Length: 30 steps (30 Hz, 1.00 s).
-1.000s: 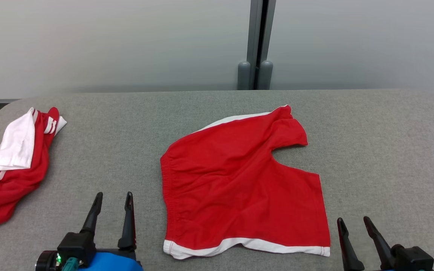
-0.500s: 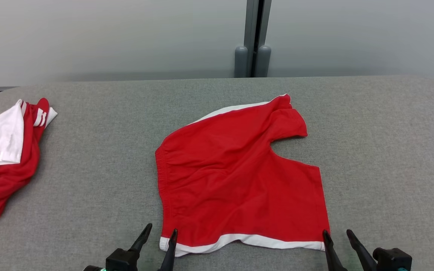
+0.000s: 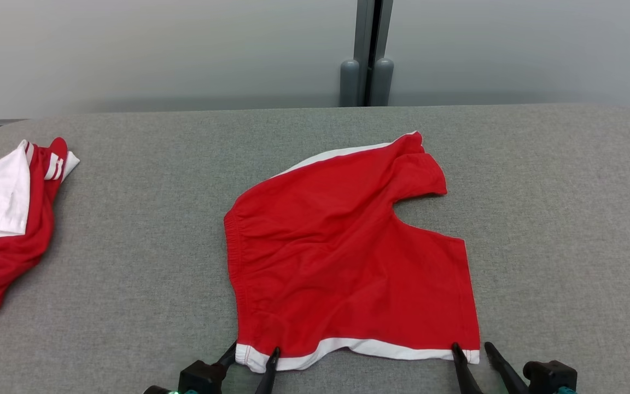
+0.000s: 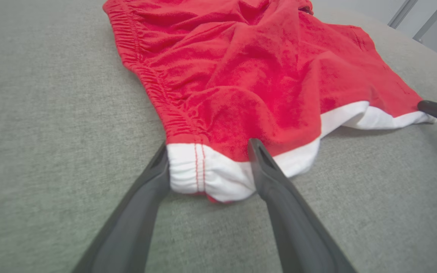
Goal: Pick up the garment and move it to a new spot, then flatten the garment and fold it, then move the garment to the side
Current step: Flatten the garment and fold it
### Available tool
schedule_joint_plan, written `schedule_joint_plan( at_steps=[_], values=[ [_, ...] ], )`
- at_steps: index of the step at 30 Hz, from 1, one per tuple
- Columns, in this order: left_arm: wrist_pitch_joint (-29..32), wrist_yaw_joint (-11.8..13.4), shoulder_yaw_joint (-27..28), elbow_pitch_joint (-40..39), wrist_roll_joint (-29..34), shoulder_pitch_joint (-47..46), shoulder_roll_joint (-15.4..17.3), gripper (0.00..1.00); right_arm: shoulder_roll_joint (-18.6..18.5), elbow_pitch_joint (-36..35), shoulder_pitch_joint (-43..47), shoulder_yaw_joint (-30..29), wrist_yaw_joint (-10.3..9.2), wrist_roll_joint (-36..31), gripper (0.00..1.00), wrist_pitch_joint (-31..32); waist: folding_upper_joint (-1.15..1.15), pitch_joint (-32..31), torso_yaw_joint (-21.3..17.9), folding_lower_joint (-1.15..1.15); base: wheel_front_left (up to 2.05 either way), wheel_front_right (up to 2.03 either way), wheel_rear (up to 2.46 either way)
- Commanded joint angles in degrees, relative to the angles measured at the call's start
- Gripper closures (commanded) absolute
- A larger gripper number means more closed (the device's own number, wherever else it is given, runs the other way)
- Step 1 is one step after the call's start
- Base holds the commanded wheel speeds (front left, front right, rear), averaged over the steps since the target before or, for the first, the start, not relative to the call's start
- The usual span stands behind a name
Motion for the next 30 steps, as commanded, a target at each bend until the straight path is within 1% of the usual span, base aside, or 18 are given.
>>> schedule_joint_plan(
  at_steps=[1,4,12,13,14,15,16,20,23,30],
  values=[
    [-0.15,-0.12,-0.99,0.10,-0.65,-1.03,0.42,0.00,-0.10,0.82,-0.42,0.36,0.01,0.72,0.00,0.07,0.00,0.00,0.01,0.00,0.00,0.00,0.00],
    [-0.15,-0.12,-3.50,0.27,-1.38,-1.79,0.72,0.00,-0.09,1.97,-0.69,1.35,0.01,1.39,0.00,0.11,0.00,-0.06,-0.09,0.00,0.00,0.00,0.00],
    [-0.15,-0.12,-6.32,-0.07,-2.56,-2.88,0.85,0.00,0.06,5.19,-1.92,4.57,0.02,3.98,0.00,0.32,0.00,-0.35,-0.03,0.00,0.00,0.00,0.00],
    [-0.15,-0.12,-6.99,0.29,-3.19,-3.08,0.67,0.10,0.14,5.84,-2.30,5.89,0.03,4.86,0.00,0.38,0.00,-0.45,0.02,0.00,0.00,0.00,0.00],
    [-0.15,-0.12,-6.99,0.29,-3.19,-3.08,0.67,0.10,0.14,5.84,-2.30,5.89,0.03,4.86,0.00,0.38,0.00,-0.45,0.02,0.00,0.00,0.00,0.00],
    [-0.15,-0.12,-7.51,0.76,-3.95,-3.36,0.64,0.88,0.18,6.59,-2.81,6.95,0.08,5.87,0.65,0.45,0.00,-0.53,0.04,0.00,0.00,0.00,0.00],
    [-0.15,-0.12,-7.76,0.99,-4.37,-3.66,0.66,1.00,0.19,6.52,-3.15,7.34,0.08,6.47,1.00,0.46,0.00,-0.54,0.03,0.00,0.00,0.00,0.00],
    [-0.15,-0.13,-8.37,1.20,-5.24,-4.58,0.83,1.00,0.13,5.38,-4.31,7.47,0.07,7.13,1.00,0.22,0.00,-0.48,-0.12,0.00,0.00,0.00,0.00],
    [-0.15,-0.13,-7.91,0.17,-5.92,-5.03,1.09,1.00,-0.17,2.69,-4.99,5.61,0.02,6.53,1.00,0.03,0.00,-0.35,-0.16,0.00,0.00,0.00,0.00],
    [-0.15,-0.13,-3.51,-5.84,-7.39,-5.69,2.12,1.00,-0.16,-5.38,-5.66,0.19,0.02,3.94,1.00,0.02,0.00,0.34,-0.40,0.00,0.00,0.00,0.00]
  ],
)
